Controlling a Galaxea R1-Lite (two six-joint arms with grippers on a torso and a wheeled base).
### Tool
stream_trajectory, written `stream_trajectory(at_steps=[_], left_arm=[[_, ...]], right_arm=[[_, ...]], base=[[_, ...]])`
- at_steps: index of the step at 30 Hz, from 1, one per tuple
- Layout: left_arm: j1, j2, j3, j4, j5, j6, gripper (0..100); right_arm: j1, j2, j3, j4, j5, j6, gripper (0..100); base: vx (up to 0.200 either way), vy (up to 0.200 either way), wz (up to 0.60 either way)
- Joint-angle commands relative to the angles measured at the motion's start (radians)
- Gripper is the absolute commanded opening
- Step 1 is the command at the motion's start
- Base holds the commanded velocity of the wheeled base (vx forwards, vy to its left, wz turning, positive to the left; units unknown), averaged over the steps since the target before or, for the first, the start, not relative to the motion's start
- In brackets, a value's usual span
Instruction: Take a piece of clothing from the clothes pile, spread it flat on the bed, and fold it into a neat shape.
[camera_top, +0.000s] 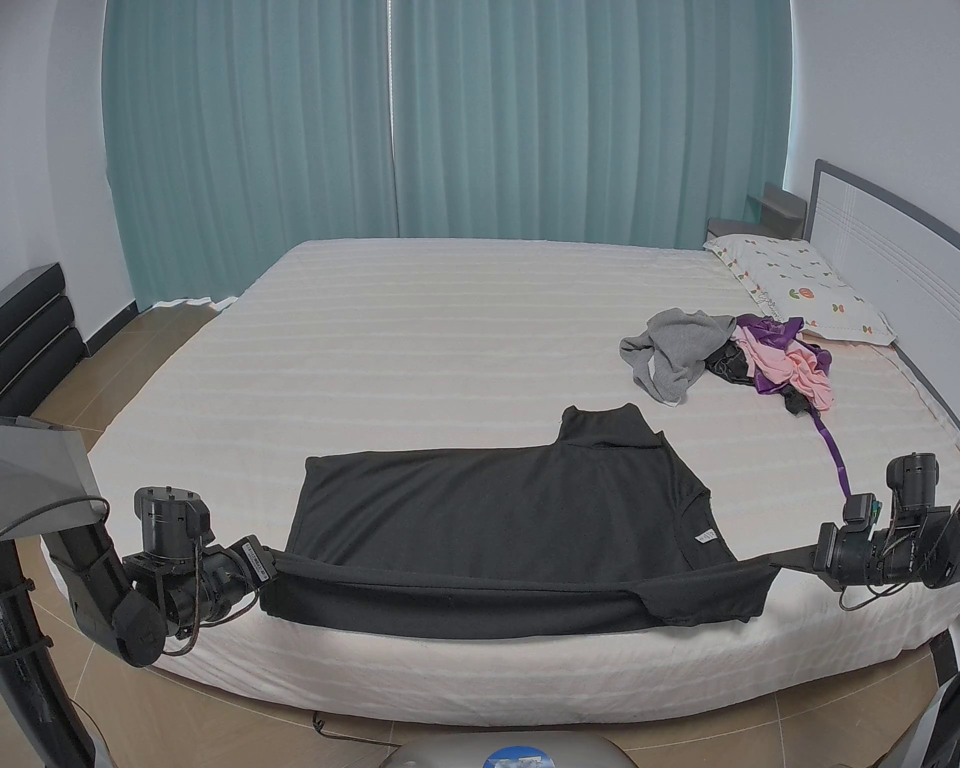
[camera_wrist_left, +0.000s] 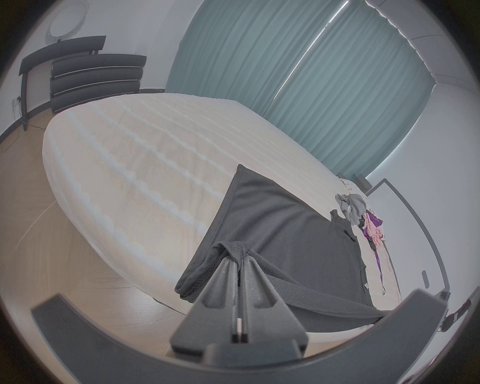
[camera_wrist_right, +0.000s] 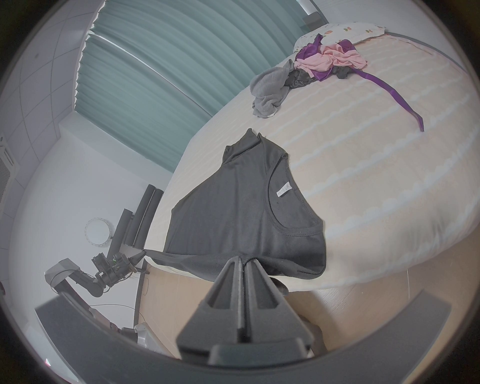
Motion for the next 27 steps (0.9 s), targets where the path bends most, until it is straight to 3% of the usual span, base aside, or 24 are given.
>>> stream_trajectory(at_steps=[1, 7, 27], left_arm=[[0.002, 0.004, -0.028, 0.021, -0.001, 0.0, 0], [0.004, -0.007, -0.035, 0.031, -0.001, -0.002, 0], [0.017, 0.013, -0.035, 0.028, -0.002, -0.008, 0]], right_arm=[[0.022, 0.012, -0.011, -0.001, -0.008, 0.001, 0], [0.061, 0.032, -0.046, -0.001, -0.082, -0.001, 0], [0.073, 0.045, -0.072, -0.001, -0.085, 0.002, 0]], base=[[0.0, 0.0, 0.0], [0.0, 0.0, 0.0], [0.0, 0.0, 0.0]])
